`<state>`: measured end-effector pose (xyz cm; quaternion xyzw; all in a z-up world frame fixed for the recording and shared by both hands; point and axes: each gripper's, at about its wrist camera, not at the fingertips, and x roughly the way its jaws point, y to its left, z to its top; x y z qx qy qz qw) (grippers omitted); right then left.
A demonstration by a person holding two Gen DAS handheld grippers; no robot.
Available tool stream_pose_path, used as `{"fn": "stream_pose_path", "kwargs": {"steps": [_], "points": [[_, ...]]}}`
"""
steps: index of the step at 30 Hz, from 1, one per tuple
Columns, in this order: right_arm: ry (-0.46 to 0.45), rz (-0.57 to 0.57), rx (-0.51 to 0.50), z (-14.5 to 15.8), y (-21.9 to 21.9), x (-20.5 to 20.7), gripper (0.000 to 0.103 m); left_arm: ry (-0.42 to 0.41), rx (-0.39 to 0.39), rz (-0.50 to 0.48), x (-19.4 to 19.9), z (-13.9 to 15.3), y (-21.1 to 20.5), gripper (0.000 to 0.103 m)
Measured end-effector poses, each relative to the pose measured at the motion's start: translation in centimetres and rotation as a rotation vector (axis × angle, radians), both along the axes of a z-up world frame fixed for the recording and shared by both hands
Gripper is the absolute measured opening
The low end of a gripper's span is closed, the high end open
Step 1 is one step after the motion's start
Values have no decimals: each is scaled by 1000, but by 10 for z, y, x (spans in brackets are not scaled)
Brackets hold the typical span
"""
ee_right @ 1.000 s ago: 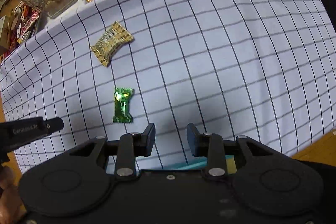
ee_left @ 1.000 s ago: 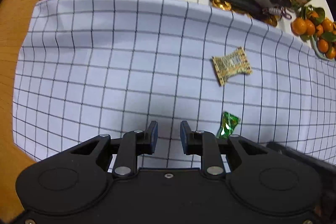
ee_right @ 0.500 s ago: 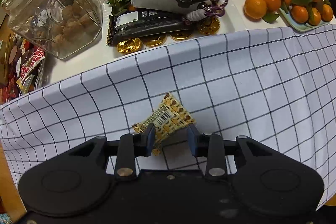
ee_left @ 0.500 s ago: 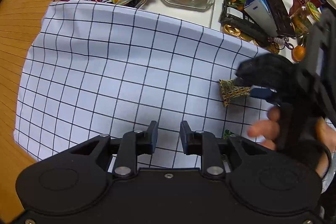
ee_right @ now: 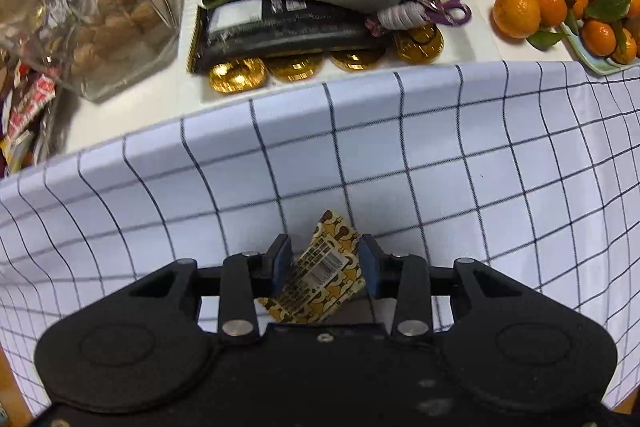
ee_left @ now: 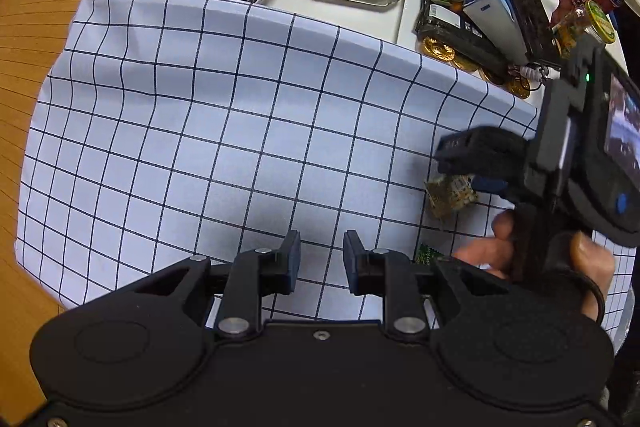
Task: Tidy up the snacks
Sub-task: 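Close the right tool on the brown-patterned biscuit packet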
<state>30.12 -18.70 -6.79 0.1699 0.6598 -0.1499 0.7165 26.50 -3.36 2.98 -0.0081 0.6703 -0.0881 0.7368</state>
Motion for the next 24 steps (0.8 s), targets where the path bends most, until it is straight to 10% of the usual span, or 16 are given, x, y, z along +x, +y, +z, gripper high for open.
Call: {"fn": "stream_pose_path", "kwargs": {"steps": [13,24], "points": [[25,94,-30,1,-30,-64,38,-1,9,-39,-5,-2,-10,32],[38,-18,141,15,-58,-87,38,-6,18,-63,-8,-3,-15,32]]}}
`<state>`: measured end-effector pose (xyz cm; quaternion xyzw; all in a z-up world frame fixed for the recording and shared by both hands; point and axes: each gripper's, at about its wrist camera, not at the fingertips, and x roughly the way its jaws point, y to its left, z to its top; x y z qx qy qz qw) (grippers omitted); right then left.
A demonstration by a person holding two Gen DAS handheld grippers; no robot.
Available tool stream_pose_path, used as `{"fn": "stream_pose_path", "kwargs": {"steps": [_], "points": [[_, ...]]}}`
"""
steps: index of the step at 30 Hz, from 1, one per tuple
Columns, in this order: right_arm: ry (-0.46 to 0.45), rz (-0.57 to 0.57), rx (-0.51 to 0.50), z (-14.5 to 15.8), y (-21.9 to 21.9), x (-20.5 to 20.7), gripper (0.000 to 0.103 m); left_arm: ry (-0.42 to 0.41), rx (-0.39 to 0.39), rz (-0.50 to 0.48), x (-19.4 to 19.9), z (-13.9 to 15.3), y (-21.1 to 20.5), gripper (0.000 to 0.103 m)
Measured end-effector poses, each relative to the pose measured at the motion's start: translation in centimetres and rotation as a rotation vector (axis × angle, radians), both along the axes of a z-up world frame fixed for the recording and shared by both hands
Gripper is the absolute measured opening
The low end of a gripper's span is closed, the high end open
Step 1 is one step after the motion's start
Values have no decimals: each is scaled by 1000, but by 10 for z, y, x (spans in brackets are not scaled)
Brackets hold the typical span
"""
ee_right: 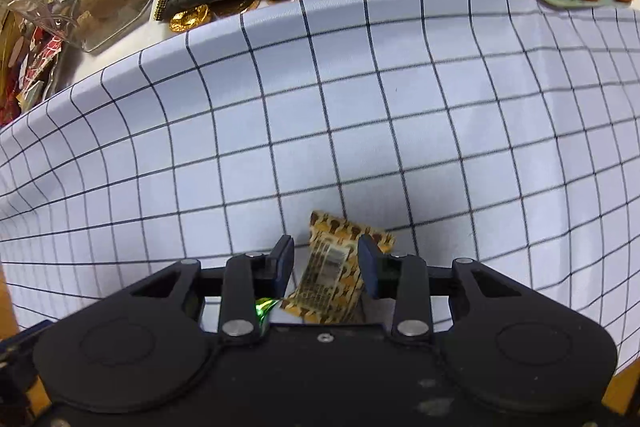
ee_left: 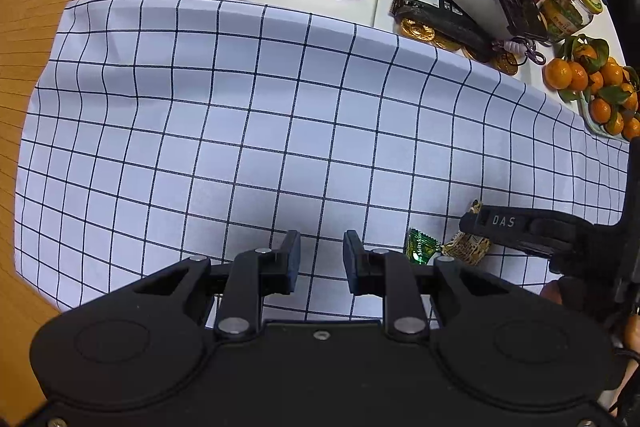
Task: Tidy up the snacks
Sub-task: 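Close the right tool on the brown-patterned biscuit packet, then lift the biscuit packet with the right tool and adjust its grip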
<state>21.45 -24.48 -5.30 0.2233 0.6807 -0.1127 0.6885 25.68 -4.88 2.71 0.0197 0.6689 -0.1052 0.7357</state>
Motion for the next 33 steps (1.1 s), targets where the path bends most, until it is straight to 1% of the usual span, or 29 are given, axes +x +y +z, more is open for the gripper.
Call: {"fn": "stream_pose_path", "kwargs": {"steps": [5,9,12,17,23,26,30,33], "points": [[24,-43,-45,3,0,-12,38,2,1,0,-1,0,2,32],[35,-81,-41,2,-6,-30,38,1,-3,5,0,0,3,32],[50,-112,-15,6,-14,-38,39,2,-5,7,-1,1,4,32],[49,-153,25,15,-26,-55,39,0,-3,1,-1,1,3,32],[114,-195,81,15,-29,-67,39,2,1,-10,-3,0,1,32],[133,-217,101,11,-28,-69,39,3,2,-14,-4,-1,1,32],[135,-238,83,5,-25,-57,39,3,4,-17,-4,-2,1,32],[134,-231,52,8,-24,-49,40,6,4,-13,-3,-2,1,32]]}}
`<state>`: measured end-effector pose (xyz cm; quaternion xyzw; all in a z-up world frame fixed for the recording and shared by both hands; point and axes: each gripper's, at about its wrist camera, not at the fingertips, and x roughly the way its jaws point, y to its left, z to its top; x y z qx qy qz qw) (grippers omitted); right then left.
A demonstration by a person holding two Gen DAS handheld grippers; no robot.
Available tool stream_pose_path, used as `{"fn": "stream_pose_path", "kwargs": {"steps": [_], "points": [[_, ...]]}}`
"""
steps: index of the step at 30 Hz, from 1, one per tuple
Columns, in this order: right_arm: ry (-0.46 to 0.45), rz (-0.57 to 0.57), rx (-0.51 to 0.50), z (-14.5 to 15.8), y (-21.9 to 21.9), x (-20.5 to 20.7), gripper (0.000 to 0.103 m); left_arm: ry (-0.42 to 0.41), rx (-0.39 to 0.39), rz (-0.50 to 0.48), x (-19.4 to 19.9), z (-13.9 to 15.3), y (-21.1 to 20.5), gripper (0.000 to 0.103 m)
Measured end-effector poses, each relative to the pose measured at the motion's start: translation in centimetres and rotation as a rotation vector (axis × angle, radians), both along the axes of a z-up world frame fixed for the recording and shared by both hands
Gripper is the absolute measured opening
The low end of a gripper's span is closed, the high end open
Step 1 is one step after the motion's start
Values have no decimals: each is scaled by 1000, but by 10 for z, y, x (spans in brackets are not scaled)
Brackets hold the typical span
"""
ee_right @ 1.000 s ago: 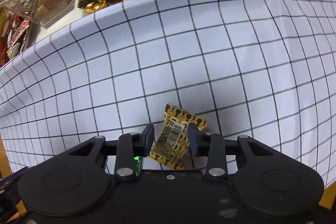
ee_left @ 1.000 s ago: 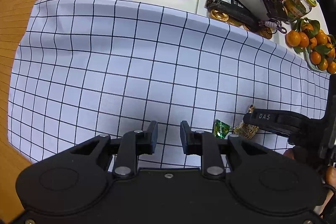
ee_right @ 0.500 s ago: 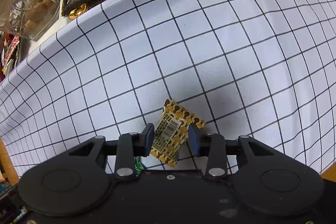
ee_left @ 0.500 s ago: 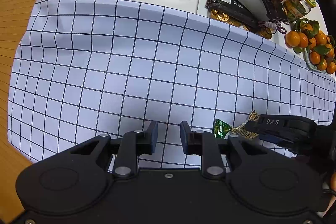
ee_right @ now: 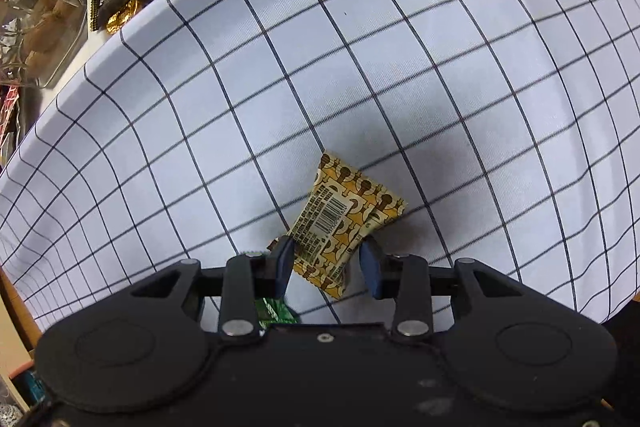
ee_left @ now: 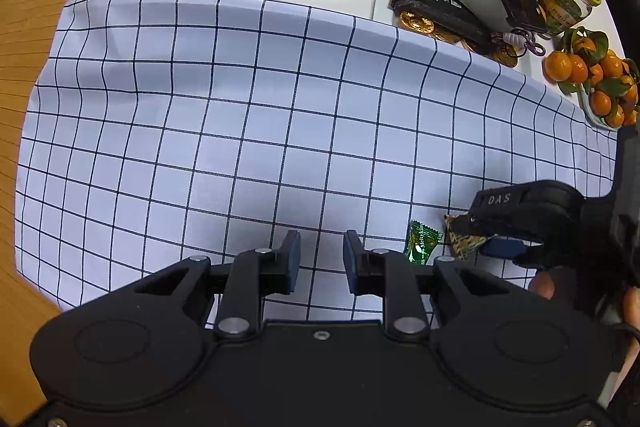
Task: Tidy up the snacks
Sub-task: 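Lift the biscuit packet with the right tool and adjust its grip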
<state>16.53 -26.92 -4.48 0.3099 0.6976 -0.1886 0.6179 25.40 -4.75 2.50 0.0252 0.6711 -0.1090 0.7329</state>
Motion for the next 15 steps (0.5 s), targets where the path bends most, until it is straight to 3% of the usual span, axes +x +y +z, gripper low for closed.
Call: {"fn": "stream_pose_path", "kwargs": {"steps": [6,15], "points": [[10,-41,-6,6,-8,1,39,10,-4,1,2,-2,-1,32],[-21,-202,26,16,-35,-2,39,8,8,-23,-1,-4,-7,32]]}}
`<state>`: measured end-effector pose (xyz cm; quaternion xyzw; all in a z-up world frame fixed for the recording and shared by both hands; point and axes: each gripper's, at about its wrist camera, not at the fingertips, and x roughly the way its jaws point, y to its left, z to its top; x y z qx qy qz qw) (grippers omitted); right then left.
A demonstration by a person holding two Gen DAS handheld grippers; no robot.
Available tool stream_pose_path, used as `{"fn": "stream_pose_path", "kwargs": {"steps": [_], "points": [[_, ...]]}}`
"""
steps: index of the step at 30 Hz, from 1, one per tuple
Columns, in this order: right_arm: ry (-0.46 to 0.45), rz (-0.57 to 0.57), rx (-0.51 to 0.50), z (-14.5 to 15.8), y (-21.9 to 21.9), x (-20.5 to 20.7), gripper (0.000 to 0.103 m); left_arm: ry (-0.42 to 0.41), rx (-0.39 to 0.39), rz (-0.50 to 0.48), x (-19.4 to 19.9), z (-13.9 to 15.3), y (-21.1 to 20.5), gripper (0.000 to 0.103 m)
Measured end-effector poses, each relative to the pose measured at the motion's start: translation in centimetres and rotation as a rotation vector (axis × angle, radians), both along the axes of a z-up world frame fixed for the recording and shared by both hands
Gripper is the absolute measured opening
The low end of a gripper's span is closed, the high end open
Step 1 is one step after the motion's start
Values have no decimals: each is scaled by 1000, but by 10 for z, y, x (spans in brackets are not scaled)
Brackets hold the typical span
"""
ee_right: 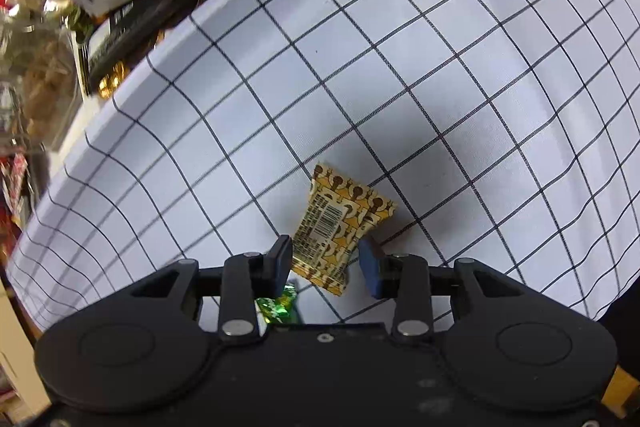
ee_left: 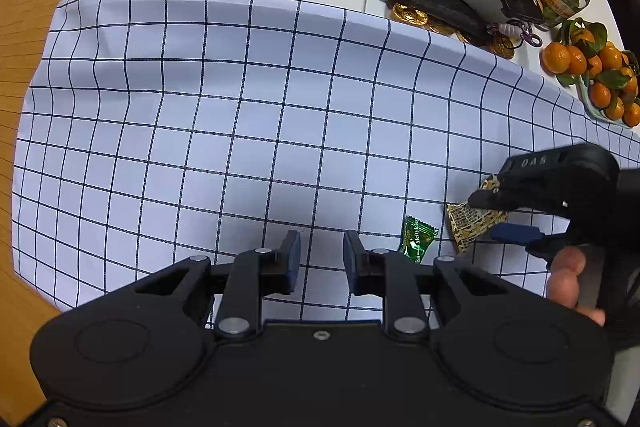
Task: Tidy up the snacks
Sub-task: 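Lift the biscuit packet with the right tool and adjust its grip, then close the left tool on the green wrapped candy and lift it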
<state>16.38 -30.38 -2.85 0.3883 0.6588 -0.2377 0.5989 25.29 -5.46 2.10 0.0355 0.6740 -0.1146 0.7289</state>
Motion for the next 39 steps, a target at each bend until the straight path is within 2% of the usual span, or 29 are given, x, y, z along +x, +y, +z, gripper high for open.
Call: {"fn": "stream_pose_path", "kwargs": {"steps": [5,9,17,22,27,31,39], "points": [[38,-24,-42,-4,1,11,41,3,2,-2,1,-1,2,32],[76,0,-52,-21,10,18,39,1,-5,4,2,1,3,32],[88,269,-191,-12,27,19,32,19,1,-19,-1,-10,-7,32],[84,355,-188,4,18,7,32,46,-41,-79,-10,-21,-25,32],[49,401,-173,21,4,-9,32,63,-43,-114,-16,-36,-41,32],[38,363,-150,25,-11,-19,32,61,-46,-140,-22,-42,-52,32],[30,333,-33,34,-23,-19,32,46,-46,-182,-27,-49,-65,32]]}}
